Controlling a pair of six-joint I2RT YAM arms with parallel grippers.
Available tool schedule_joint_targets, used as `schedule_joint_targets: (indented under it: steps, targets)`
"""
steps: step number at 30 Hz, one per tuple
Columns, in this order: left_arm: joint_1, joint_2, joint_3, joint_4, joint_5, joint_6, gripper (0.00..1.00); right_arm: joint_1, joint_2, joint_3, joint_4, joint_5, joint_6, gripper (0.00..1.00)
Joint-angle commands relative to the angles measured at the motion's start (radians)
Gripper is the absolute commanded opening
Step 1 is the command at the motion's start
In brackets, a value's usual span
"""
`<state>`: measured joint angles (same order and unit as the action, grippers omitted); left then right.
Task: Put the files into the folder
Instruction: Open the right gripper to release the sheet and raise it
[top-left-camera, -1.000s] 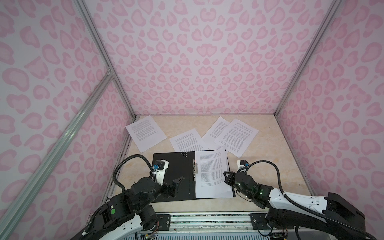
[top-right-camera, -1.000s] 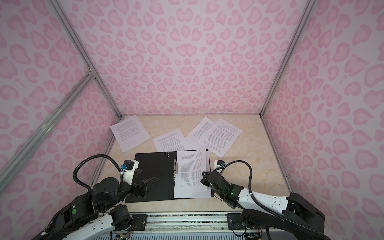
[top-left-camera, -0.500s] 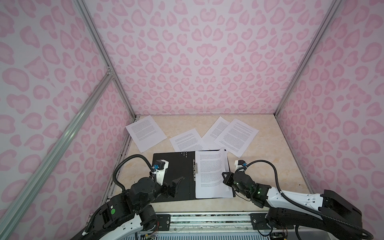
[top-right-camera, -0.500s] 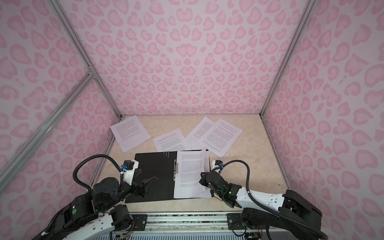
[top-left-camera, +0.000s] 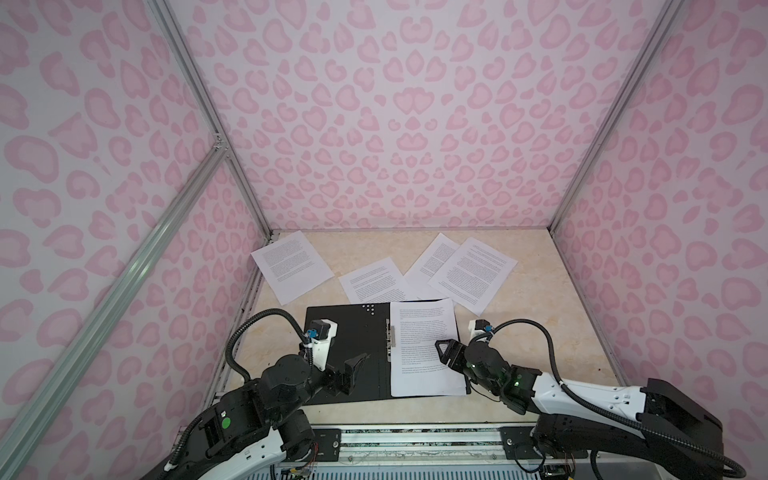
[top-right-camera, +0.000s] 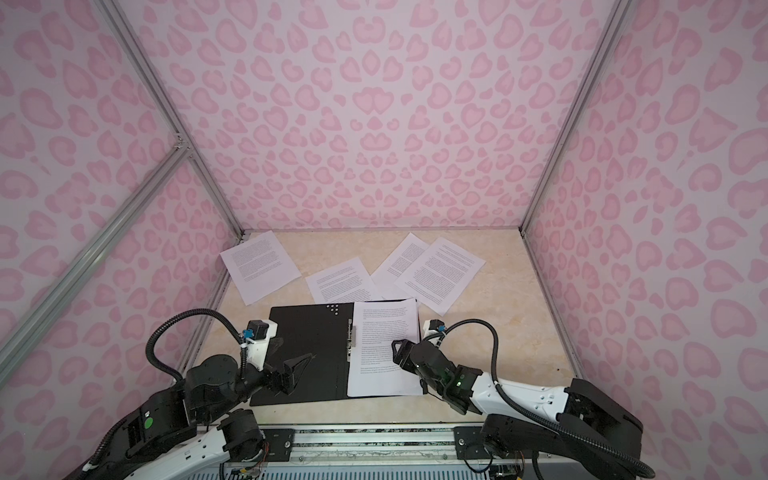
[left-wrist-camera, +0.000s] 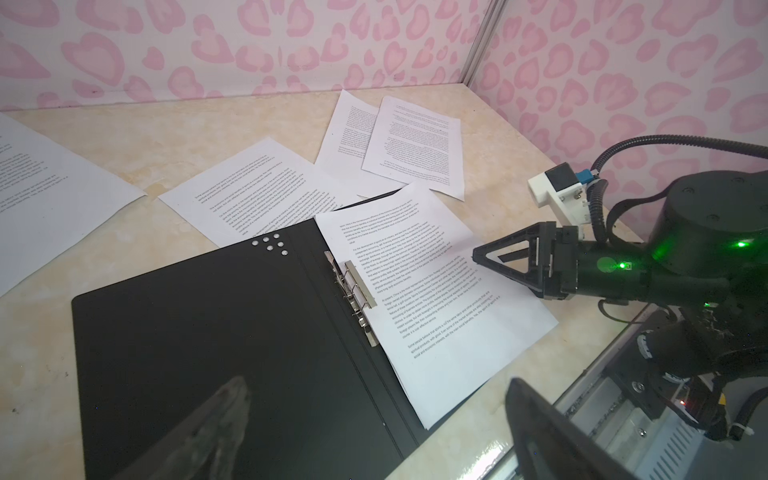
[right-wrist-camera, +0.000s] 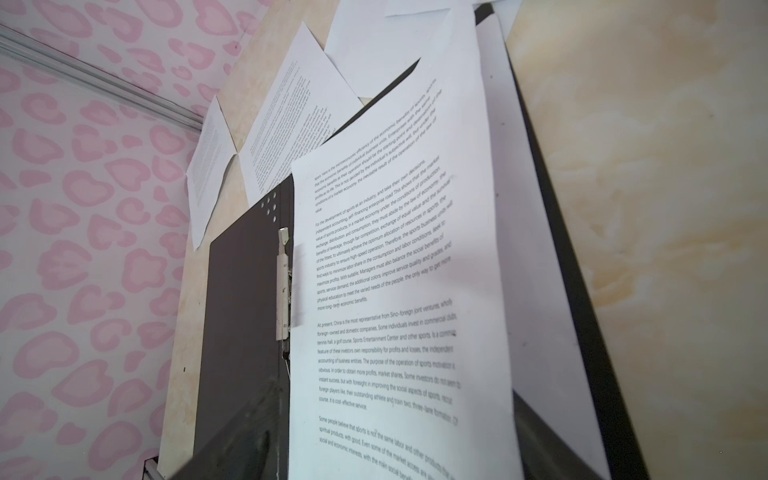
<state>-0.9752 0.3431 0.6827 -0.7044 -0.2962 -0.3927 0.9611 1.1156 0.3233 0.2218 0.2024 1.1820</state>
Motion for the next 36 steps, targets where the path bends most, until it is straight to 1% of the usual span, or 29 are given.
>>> schedule_joint_targets:
  steps: [1,3,4,10,14,18,22,25,27,30,31,33,35,36]
  targets:
    - [0.000,0.002,-0.002,0.023,-0.010,0.002,0.97,0.001,0.010,0.013,-0.055,0.021,-0.013,0.90]
    - [0.000,0.002,-0.002,0.022,-0.009,0.001,0.97,0.002,0.013,0.022,-0.082,0.026,-0.017,0.96]
    - [0.000,0.002,-0.002,0.023,-0.011,0.001,0.97,0.001,0.015,0.026,-0.093,0.029,-0.017,0.97]
    - [0.000,0.004,-0.002,0.023,-0.011,0.002,0.97,0.001,0.024,0.039,-0.130,0.045,-0.012,0.97]
    - [0.000,0.004,-0.002,0.022,-0.011,0.001,0.97,0.001,0.021,0.054,-0.160,0.055,-0.040,0.97]
    - [0.000,0.004,-0.002,0.022,-0.012,0.002,0.97,0.002,0.018,0.092,-0.255,0.073,-0.076,0.97]
    - [0.000,0.004,-0.002,0.022,-0.013,0.002,0.97,0.000,-0.018,0.087,-0.298,0.094,-0.097,0.97]
    - [0.000,0.004,-0.002,0.020,-0.012,0.002,0.97,-0.012,-0.070,0.077,-0.317,0.129,-0.140,0.97]
    - [0.000,0.004,-0.003,0.020,-0.012,0.002,0.97,-0.064,-0.125,0.074,-0.326,0.101,-0.195,0.97]
    - [0.000,0.005,-0.002,0.021,-0.011,0.001,0.97,-0.233,-0.198,0.085,-0.330,-0.061,-0.310,0.97]
    - [0.000,0.005,-0.002,0.021,-0.011,0.001,0.97,-0.305,-0.214,0.093,-0.344,-0.110,-0.339,0.97]
    - [0.000,0.004,-0.002,0.021,-0.012,0.002,0.97,-0.437,-0.230,0.112,-0.350,-0.204,-0.398,0.93]
    - [0.000,0.001,-0.002,0.021,-0.015,0.002,0.97,-0.564,-0.215,0.143,-0.330,-0.291,-0.463,0.86]
    - [0.000,0.000,-0.002,0.020,-0.015,0.000,0.97,-0.611,-0.194,0.160,-0.311,-0.323,-0.489,0.83]
